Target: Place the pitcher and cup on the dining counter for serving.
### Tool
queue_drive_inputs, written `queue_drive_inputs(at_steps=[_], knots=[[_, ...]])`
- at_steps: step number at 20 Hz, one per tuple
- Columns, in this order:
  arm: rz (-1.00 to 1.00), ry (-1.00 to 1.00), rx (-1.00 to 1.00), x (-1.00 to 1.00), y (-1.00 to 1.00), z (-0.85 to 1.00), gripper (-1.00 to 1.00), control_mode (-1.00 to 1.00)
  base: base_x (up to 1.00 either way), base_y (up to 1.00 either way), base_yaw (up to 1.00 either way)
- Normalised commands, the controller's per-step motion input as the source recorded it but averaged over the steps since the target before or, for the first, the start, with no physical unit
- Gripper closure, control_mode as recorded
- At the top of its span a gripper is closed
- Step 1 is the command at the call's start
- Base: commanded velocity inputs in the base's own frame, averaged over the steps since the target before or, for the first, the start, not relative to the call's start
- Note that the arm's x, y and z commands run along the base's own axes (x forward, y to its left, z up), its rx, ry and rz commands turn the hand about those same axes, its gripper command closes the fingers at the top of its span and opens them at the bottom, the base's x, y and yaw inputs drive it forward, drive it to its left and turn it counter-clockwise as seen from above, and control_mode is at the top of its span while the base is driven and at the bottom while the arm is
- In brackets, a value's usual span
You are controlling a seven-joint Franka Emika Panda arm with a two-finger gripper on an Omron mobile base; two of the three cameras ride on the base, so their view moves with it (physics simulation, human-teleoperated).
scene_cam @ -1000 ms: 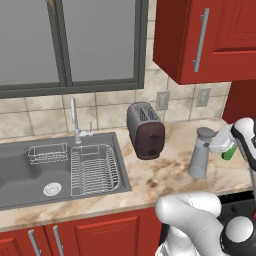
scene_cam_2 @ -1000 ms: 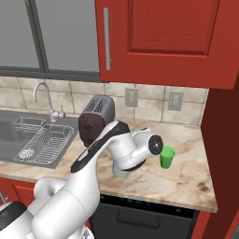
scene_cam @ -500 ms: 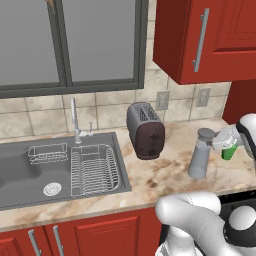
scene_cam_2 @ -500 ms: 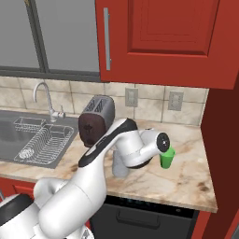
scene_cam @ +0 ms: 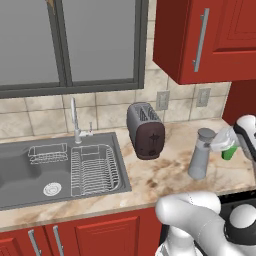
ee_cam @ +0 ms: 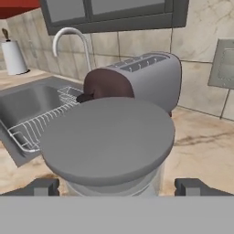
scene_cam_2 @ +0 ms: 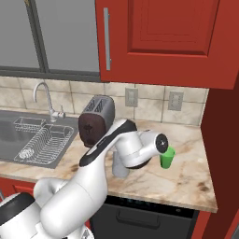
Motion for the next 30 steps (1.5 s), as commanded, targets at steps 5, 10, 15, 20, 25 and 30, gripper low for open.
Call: queue_drive_inputs(at_steps=[5,10,15,20,25,30], knots=[[0.0,0.0,0.0,0.13,0.16,-0.15,-1.0,-1.0,0.0,0.0,0.0],[0.0,0.0,0.0,0.22,0.03,-0.01,-1.0,-1.0,0.0,0.0,0.0],[0.0,0.0,0.0,0.13,0.02,0.0,1.0,-1.0,0.0,0.0,0.0],[0.0,-0.02,0.0,-0.14,0.06,0.0,1.0,-1.0,0.0,0.0,0.0],[0.01,-0.14,-0.02,-0.72,0.4,0.2,1.0,-1.0,0.0,0.0,0.0],[0.04,-0.21,0.0,-0.92,0.48,0.77,1.0,-1.0,0.0,0.0,0.0]])
